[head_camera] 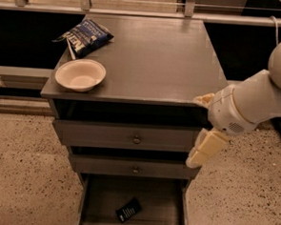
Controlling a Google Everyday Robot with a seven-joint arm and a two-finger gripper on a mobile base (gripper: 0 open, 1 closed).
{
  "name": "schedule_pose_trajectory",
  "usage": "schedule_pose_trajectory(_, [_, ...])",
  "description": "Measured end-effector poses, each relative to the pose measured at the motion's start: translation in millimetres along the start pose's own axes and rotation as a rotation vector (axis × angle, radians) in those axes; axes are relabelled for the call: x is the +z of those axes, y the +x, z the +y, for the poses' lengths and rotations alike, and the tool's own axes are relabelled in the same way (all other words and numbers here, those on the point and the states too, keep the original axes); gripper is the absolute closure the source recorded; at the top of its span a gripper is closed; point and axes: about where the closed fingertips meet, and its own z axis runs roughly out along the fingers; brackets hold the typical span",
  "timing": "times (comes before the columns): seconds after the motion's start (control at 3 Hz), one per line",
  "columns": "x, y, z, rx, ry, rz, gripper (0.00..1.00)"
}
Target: Pick rxbar blueberry from bottom drawer and place on counter
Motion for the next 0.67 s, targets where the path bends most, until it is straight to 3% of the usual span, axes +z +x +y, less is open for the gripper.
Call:
schedule_pose_trajectory(0.33, [49.7,-8.7,28.2,-0.026,-0.015,-0.159,0.00])
schedule_pose_trajectory(0.67, [44.2,-14.8,26.7,-0.019,0.069,-0.244,0.00])
